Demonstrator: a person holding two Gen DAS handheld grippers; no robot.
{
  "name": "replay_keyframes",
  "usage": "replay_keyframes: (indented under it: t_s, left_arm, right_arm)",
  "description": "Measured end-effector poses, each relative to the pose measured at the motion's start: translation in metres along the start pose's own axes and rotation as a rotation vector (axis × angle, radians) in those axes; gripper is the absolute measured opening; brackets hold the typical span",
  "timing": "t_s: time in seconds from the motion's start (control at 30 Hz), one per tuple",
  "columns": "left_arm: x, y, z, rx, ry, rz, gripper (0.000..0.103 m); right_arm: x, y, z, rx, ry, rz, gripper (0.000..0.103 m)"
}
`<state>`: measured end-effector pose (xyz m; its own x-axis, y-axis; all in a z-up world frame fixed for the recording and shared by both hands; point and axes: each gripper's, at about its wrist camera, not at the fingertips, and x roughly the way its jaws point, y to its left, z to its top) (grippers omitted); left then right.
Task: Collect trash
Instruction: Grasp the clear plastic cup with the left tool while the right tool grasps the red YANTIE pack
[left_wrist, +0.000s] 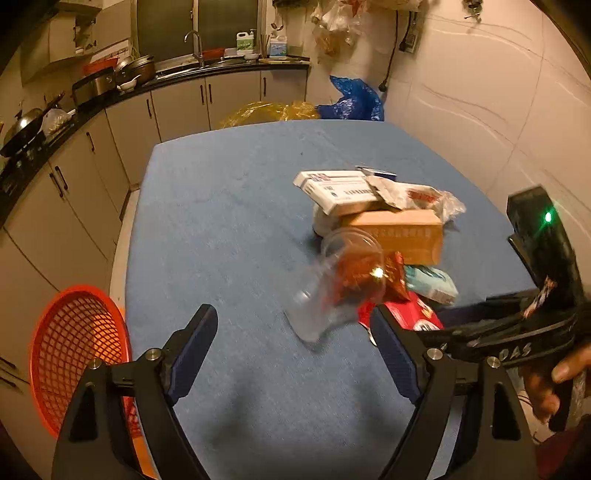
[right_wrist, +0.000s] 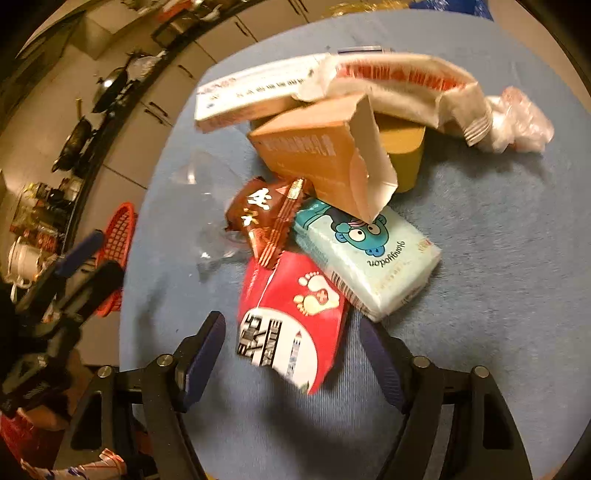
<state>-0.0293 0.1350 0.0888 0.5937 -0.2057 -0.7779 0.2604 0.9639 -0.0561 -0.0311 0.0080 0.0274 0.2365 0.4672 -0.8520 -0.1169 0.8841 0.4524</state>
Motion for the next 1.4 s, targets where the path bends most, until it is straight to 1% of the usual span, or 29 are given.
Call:
replay_keyframes:
  t_s: [0.03,0.13,0.33,0.53,0.57,0.63,0.67,0.73,0.77,0.8,0.87,0.97,1.03,1.1,1.23,1.27,1.3,1.33,1.37,1.4]
  left_arm:
    - [0.003,0.000,0.004,-0.001,0.008,-0.002,0.084]
    - [0.015,-0.003,0.015,0.013,0.027,-0.002,0.084]
    - [0.043,-0.014,0.026,0.081,0.061,0.008,0.085]
    - [0.074,-0.018,0.031,0.077,0.091,-0.025,0.085]
    - [0.078,-0.019,0.031,0.072,0.094,-0.031,0.081]
    - [0.080,-0.022,0.030,0.057,0.094,-0.067,0.060]
    - [0.082,-0.024,0.028,0.050,0.100,-0.072,0.045]
    - [0.081,-0.025,0.024,0.029,0.095,-0.073,0.036]
    - [0.081,-0.024,0.022,0.012,0.095,-0.098,0.027]
    - [0.081,-0.022,0.018,-0.009,0.101,-0.118,0.024]
    - [0.079,-0.019,0.013,-0.043,0.102,-0.138,0.022]
    - [0.070,-0.017,0.004,-0.056,0.097,-0.156,0.022]
    - [0.062,-0.016,0.001,-0.050,0.092,-0.183,0.022]
    - [0.054,-0.016,-0.002,-0.029,0.084,-0.179,0.022]
    - [0.043,-0.017,-0.006,-0.006,0.093,-0.199,0.021]
    - [0.040,-0.018,-0.007,0.000,0.090,-0.200,0.024]
    - [0.035,-0.017,-0.006,0.000,0.080,-0.181,0.042]
    - [0.032,-0.015,-0.003,-0.007,0.074,-0.163,0.056]
    - [0.028,-0.012,0.002,-0.021,0.060,-0.147,0.081]
    - [0.024,-0.009,0.008,-0.039,0.038,-0.131,0.089]
  right_arm:
    - [0.000,0.002,0.002,-0.005,-0.009,-0.007,0.059]
    - [-0.003,-0.001,0.005,-0.002,0.001,0.022,0.057]
    - [-0.022,-0.014,-0.007,-0.013,-0.007,0.045,0.055]
    - [-0.041,-0.022,-0.020,-0.033,-0.031,0.031,0.055]
    - [-0.043,-0.023,-0.021,-0.033,-0.030,0.029,0.055]
    - [-0.047,-0.026,-0.024,-0.032,-0.032,0.028,0.055]
    - [-0.049,-0.027,-0.025,-0.032,-0.033,0.029,0.055]
    - [-0.054,-0.028,-0.028,-0.033,-0.038,0.031,0.055]
    - [-0.054,-0.026,-0.029,-0.034,-0.040,0.030,0.055]
    - [-0.056,-0.026,-0.030,-0.035,-0.045,0.029,0.055]
    - [-0.058,-0.024,-0.030,-0.033,-0.051,0.030,0.055]
    - [-0.060,-0.027,-0.031,-0.027,-0.055,0.031,0.055]
    - [-0.061,-0.027,-0.032,-0.028,-0.058,0.032,0.055]
    - [-0.063,-0.029,-0.036,-0.031,-0.060,0.028,0.055]
    - [-0.067,-0.030,-0.038,-0.032,-0.069,0.025,0.055]
    - [-0.068,-0.032,-0.039,-0.030,-0.070,0.026,0.055]
    - [-0.069,-0.033,-0.040,-0.028,-0.071,0.026,0.055]
    - [-0.070,-0.034,-0.041,-0.027,-0.073,0.025,0.055]
    - [-0.070,-0.035,-0.043,-0.026,-0.074,0.026,0.055]
    - [-0.071,-0.036,-0.044,-0.025,-0.075,0.026,0.055]
